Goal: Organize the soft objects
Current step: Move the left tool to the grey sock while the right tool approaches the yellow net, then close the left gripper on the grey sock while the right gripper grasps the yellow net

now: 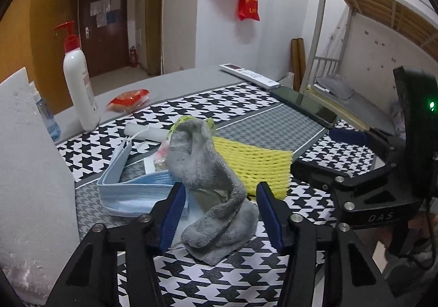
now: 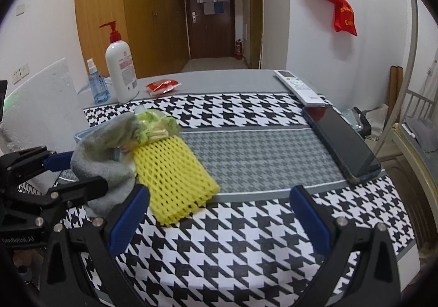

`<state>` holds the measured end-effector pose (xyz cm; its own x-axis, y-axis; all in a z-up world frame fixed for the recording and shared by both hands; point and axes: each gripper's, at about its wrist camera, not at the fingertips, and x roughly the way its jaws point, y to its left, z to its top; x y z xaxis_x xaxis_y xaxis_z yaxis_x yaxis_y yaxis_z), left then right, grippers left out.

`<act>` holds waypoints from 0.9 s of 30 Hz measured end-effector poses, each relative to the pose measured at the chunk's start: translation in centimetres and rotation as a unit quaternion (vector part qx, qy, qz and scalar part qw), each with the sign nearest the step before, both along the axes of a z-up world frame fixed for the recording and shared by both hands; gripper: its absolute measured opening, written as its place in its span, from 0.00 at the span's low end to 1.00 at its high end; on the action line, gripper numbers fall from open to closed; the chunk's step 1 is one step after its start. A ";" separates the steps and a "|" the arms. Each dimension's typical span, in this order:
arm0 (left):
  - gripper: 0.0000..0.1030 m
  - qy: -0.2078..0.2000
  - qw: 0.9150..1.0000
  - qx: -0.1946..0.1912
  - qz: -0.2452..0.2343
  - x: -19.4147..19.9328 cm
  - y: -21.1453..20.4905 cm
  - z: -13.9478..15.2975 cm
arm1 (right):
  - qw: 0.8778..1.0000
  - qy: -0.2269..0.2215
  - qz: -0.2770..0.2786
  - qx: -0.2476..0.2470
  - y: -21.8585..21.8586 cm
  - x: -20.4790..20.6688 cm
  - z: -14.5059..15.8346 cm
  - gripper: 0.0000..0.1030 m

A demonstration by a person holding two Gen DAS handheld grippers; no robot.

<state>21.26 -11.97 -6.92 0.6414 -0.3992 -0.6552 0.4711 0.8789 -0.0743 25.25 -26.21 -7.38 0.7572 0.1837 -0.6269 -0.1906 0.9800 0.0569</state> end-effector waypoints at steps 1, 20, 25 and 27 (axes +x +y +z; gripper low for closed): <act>0.46 0.003 1.000 -0.001 0.000 0.1 0.0 -0.1 | 1.000 0.001 0.003 -0.002 0.0 0.0 0.0 1.00; 0.16 -0.002 0.997 -0.075 -0.008 -0.4 2.3 0.6 | 0.996 0.038 0.081 -0.029 2.4 3.2 -0.5 0.97; 0.16 0.001 0.998 -0.067 -0.008 -0.3 2.2 0.4 | 0.992 0.058 0.100 -0.040 3.1 4.1 -1.3 0.79; 0.16 0.004 0.998 -0.068 -0.008 -0.3 2.2 0.4 | 0.991 0.063 0.108 -0.048 3.5 4.2 -1.4 0.68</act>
<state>20.98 -9.81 -6.56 0.6296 -0.4952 -0.5986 0.4839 0.8528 -0.1966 29.45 -22.71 -8.78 0.6215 0.2685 -0.7360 -0.3943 0.9190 0.0022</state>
